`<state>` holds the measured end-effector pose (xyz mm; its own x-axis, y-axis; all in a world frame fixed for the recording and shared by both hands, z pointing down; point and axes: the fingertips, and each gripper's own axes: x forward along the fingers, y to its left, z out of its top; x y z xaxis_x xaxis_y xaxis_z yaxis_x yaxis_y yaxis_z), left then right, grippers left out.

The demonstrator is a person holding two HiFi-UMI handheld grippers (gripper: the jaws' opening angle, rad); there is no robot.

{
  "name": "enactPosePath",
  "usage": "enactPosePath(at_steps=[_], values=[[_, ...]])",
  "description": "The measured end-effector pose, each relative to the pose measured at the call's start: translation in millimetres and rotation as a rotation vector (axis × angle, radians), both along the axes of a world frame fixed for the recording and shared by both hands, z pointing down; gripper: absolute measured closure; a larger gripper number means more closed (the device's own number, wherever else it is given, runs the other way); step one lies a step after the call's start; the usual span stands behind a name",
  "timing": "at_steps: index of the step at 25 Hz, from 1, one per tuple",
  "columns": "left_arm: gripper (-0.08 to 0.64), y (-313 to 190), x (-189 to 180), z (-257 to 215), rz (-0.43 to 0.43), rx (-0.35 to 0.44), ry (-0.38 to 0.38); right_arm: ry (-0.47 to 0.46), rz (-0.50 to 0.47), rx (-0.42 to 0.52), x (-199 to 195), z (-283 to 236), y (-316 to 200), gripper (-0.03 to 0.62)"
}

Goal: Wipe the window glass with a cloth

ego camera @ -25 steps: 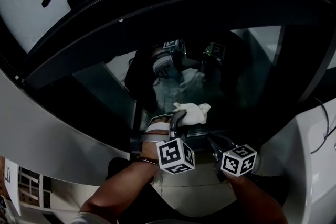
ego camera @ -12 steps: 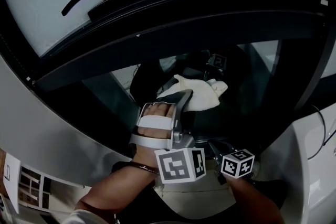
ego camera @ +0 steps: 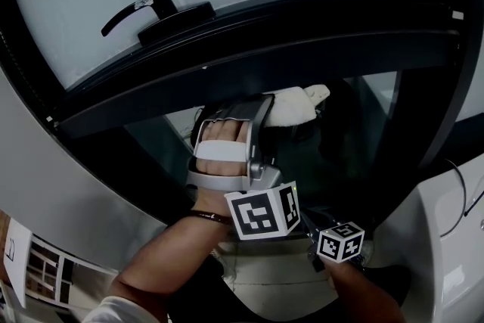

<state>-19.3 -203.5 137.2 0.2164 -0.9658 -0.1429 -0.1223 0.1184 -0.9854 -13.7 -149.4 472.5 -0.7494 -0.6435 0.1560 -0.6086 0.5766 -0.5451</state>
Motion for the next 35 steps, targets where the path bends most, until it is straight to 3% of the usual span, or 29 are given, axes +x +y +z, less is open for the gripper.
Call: enactPosePath(at_steps=[12,17,27,35], values=[[0.439,-31,1,10,-0.047,0.007,0.009,-0.012,0.037,-0.015,10,3,-6,0.591],[0.440,-33,3,11,-0.030,-0.016,0.043,-0.032,0.046,-0.024,11,2,-9,0.591],[0.443,-34,6,20,-0.007,0.053,0.039,-0.041,0.042,-0.026,10,1,-9,0.591],[0.443,-34,11,33,-0.003,0.054,0.024,-0.043,0.046,-0.026,12,-2,-8,0.591]])
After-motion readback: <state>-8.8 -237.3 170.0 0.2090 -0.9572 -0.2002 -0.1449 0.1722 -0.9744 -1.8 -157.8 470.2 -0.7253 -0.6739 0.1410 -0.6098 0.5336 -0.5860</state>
